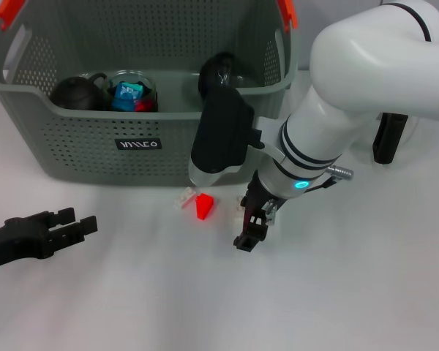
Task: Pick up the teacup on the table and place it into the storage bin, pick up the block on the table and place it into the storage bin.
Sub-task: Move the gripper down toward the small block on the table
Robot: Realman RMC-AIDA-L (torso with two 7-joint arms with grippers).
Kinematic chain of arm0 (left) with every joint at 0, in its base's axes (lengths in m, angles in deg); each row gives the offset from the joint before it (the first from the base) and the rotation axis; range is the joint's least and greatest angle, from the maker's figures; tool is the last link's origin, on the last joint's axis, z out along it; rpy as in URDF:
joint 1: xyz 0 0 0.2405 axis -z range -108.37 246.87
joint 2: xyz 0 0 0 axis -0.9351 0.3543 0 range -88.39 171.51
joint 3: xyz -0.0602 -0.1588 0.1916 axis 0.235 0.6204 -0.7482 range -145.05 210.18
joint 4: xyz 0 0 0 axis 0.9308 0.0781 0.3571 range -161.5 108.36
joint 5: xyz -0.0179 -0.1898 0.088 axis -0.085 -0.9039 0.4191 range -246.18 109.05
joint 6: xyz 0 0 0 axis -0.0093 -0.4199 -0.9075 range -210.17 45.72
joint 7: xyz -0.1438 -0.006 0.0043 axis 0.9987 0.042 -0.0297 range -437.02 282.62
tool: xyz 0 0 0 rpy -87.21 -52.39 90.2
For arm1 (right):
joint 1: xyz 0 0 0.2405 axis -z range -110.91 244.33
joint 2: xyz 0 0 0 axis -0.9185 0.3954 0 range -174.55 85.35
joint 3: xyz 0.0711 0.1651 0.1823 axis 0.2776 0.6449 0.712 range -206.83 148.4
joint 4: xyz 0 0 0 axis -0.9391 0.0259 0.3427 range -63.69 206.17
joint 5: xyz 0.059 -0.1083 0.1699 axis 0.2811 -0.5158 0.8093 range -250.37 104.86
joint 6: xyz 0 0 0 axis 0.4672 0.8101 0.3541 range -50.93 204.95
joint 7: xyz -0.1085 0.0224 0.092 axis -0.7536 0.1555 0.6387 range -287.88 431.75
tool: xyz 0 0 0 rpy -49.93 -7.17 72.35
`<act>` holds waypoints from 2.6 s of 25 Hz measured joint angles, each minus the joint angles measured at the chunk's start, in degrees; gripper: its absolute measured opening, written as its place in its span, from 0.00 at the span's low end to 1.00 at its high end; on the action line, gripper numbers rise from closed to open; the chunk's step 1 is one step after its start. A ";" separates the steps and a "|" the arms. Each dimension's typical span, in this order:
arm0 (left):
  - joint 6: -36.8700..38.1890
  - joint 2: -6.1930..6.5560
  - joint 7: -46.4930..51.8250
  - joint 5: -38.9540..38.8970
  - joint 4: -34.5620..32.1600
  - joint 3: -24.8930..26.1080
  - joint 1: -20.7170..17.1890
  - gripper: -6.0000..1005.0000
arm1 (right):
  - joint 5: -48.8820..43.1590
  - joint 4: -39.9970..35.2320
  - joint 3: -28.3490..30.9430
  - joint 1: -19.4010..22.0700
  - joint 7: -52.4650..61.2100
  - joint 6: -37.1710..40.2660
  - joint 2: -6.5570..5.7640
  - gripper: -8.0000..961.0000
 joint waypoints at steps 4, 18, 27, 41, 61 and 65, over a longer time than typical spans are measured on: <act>-0.47 -0.09 0.03 0.04 0.00 -0.06 -0.05 0.64 | 0.01 0.32 -0.44 -0.45 0.01 0.28 0.03 0.74; -0.50 -0.10 0.06 0.09 0.00 -0.16 -0.15 0.64 | 3.95 2.57 -0.92 -0.47 -3.04 -3.90 0.09 0.73; -0.49 -0.10 0.10 0.09 -0.01 -0.16 0.07 0.64 | 5.01 4.25 -1.24 -0.48 -3.68 -5.42 0.08 0.72; -0.49 -0.10 0.10 0.09 0.00 -0.16 0.13 0.64 | 5.06 -2.06 -0.07 0.07 -3.47 10.56 -0.41 0.71; -0.49 -0.10 0.10 0.09 0.00 -0.16 0.02 0.64 | 4.97 -9.62 7.59 2.45 -7.98 24.14 -0.75 0.70; -0.53 -0.10 0.10 0.09 0.00 -0.16 0.14 0.64 | 4.46 -16.01 4.95 6.71 -14.65 23.13 -0.90 0.70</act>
